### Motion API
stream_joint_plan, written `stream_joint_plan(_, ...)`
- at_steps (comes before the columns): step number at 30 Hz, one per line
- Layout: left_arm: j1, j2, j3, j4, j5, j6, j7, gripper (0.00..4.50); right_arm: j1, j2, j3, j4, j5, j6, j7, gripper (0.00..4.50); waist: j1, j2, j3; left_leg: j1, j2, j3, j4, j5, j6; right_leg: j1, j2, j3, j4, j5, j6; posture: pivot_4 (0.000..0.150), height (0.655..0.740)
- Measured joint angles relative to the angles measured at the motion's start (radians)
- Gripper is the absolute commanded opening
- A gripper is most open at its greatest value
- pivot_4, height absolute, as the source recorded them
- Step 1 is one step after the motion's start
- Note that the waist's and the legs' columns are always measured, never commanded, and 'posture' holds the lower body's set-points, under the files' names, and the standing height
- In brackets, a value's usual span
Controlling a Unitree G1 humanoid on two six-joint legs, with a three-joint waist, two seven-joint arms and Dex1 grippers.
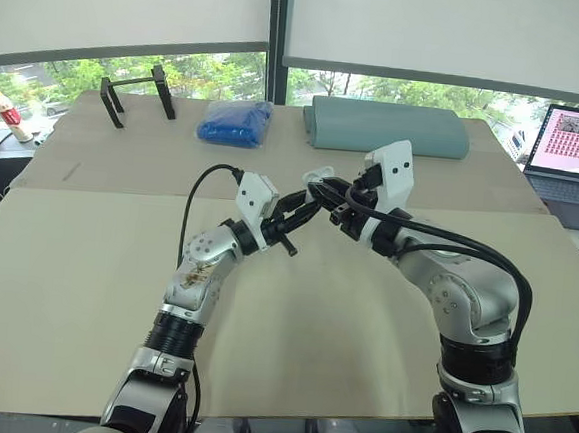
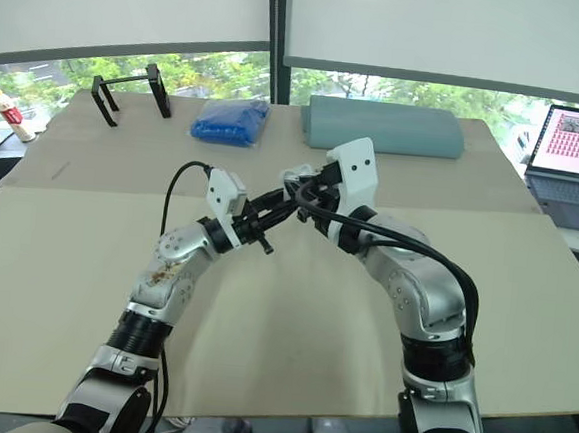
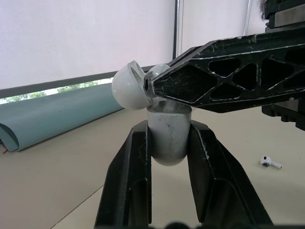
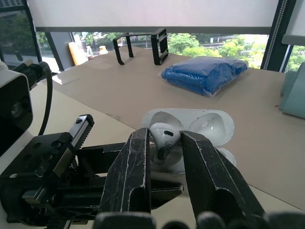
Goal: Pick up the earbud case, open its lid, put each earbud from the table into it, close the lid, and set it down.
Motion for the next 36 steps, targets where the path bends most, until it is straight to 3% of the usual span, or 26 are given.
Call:
stream_joint_plan(3, 0.0, 0.0, 0.0, 0.0, 0.0, 0.0, 0.001, 0.56, 0.0, 0.002, 0.0, 0.0, -0.004, 0.0, -0.001, 1.2, 0.0, 0.0, 0.0, 0.0, 0.0, 0.0, 0.0, 0.0, 0.0, 0.0, 0.0, 0.0, 0.0, 0.0, 0.0, 0.15, 0.74)
stream_joint_plan(7, 0.0, 0.0, 0.0, 0.0, 0.0, 0.0, 0.005, 0.56, 0.0, 0.007, 0.001, 0.0, -0.007, 0.0, -0.001, 0.16, 0.0, 0.0, 0.0, 0.0, 0.0, 0.0, 0.0, 0.0, 0.0, 0.0, 0.0, 0.0, 0.0, 0.0, 0.0, 0.15, 0.74)
stream_joint_plan(28, 0.001, -0.003, -0.006, 0.0, 0.013, -0.009, 0.038, 0.56, 0.005, 0.053, -0.019, 0.0, -0.011, 0.0, -0.03, 0.16, 0.0, 0.0, 0.0, 0.0, 0.0, 0.0, 0.0, 0.0, 0.0, 0.0, 0.0, 0.0, 0.0, 0.0, 0.0, 0.15, 0.74)
stream_joint_plan(33, 0.036, 0.022, -0.005, 0.0, 0.023, -0.015, 0.035, 0.56, -0.057, 0.073, -0.107, -0.001, 0.054, 0.06, -0.065, 0.16, -0.001, 0.0, 0.0, 0.0, 0.0, 0.0, 0.0, 0.0, 0.0, -0.001, 0.0, 0.0, 0.0, 0.0, 0.0, 0.15, 0.74)
stream_joint_plan(36, 0.079, 0.058, 0.004, -0.001, 0.022, -0.015, 0.027, 0.56, -0.126, -0.03, -0.204, -0.019, 0.134, 0.174, -0.063, 0.16, 0.002, 0.0, 0.0, 0.0, 0.0, -0.001, -0.001, 0.0, 0.0, -0.001, -0.001, -0.001, 0.0, 0.0, 0.0, 0.15, 0.74)
